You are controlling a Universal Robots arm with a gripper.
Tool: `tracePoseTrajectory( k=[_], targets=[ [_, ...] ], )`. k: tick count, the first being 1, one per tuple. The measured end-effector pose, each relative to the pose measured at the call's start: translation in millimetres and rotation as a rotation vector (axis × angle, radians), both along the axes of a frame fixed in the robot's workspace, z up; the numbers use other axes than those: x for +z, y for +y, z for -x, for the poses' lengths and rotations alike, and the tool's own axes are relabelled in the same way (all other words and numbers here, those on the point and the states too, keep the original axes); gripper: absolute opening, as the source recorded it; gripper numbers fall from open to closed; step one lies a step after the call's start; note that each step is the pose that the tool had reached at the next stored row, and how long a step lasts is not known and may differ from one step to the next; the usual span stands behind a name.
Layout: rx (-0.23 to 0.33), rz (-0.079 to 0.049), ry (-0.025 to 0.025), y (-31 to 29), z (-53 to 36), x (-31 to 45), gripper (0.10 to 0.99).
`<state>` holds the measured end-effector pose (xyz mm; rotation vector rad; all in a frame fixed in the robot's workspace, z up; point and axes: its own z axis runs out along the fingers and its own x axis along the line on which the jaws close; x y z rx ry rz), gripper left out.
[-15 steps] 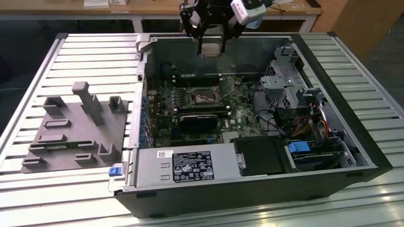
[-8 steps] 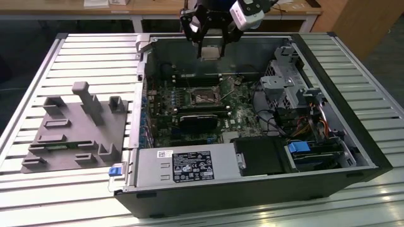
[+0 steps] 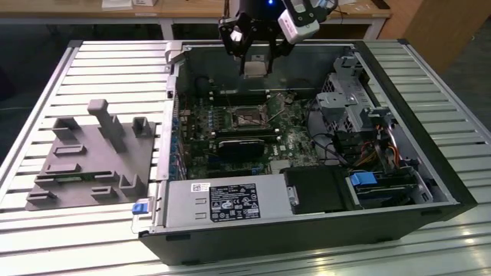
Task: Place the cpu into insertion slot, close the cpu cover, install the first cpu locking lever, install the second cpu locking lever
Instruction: 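Place the cpu into insertion slot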
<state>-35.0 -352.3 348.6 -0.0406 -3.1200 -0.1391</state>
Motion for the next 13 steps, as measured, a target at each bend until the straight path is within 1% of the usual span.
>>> tracePoseTrajectory(
  k=[9,11,13],
  targets=[
    [-0.002,0.0,0.0,0.0,0.0,-13.5,0.537],
    [-0.014,0.0,-0.0001,0.0,0.0,-15.3,0.537],
    [-0.043,0.0,0.0,0.0,0.0,-16.8,0.537]
  ],
)
